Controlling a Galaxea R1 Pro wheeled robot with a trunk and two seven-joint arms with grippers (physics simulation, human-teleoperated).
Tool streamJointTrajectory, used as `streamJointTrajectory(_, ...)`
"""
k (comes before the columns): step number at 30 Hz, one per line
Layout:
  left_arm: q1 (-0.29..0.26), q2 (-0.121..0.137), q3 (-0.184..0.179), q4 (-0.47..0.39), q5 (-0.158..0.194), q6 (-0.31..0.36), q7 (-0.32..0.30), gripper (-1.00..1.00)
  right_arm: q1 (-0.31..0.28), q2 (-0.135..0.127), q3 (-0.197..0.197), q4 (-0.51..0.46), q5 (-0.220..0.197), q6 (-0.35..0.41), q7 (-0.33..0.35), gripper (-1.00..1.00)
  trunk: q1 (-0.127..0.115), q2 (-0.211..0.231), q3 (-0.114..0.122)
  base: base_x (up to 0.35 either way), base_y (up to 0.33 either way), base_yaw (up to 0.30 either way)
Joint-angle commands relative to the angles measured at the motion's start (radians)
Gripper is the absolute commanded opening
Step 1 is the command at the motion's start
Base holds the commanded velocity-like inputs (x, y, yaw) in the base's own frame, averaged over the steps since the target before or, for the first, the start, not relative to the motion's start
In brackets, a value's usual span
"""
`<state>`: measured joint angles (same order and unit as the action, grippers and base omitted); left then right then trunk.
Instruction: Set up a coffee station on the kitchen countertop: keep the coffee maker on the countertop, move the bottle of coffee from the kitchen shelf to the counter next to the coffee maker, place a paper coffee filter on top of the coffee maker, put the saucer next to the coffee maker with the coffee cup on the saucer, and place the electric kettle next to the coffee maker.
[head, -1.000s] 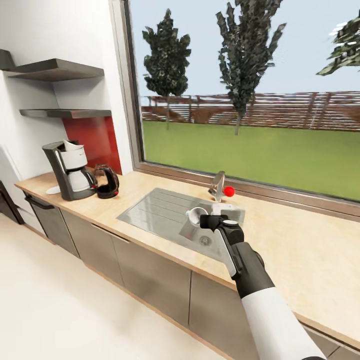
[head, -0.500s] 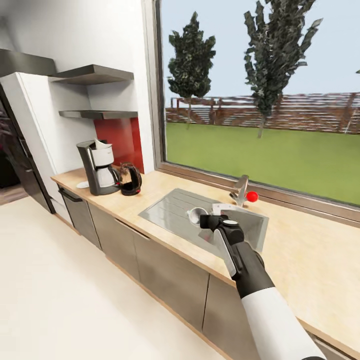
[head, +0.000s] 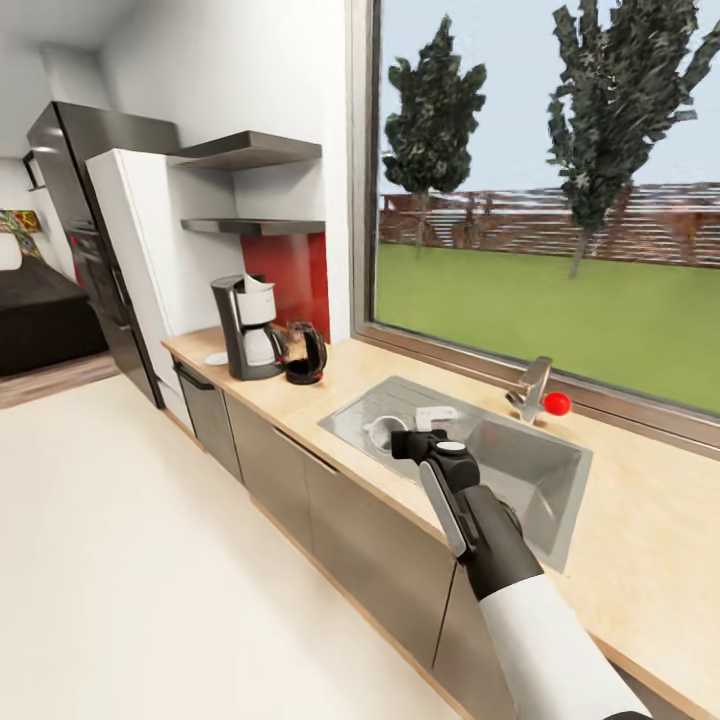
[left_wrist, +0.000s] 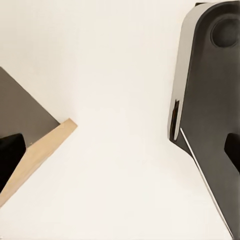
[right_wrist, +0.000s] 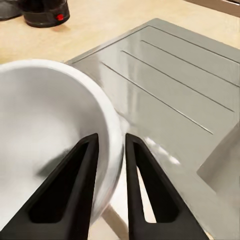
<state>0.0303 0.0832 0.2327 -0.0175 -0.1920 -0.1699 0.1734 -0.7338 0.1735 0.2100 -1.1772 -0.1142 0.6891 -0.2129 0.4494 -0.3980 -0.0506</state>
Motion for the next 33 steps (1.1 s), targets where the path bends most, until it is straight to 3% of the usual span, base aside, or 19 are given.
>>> streamJointTrajectory(1,0.0,0.0,0.008,-0.001,-0.01,-0.002,0.003,1.0,-0.001,0.0,0.002,-0.001,-0.012,0.003,-0.008,-1.0,0.001,-0.002,-0.003,0.0,0.0,0.28)
streamJointTrajectory(33,-0.001,-0.001,0.007,-0.002,-0.009,-0.002,0.003,1.0,-0.001,0.0,0.0,-0.004,-0.013,0.003,-0.008,-1.0,0.001,-0.002,-0.009,0.0,0.0,0.281)
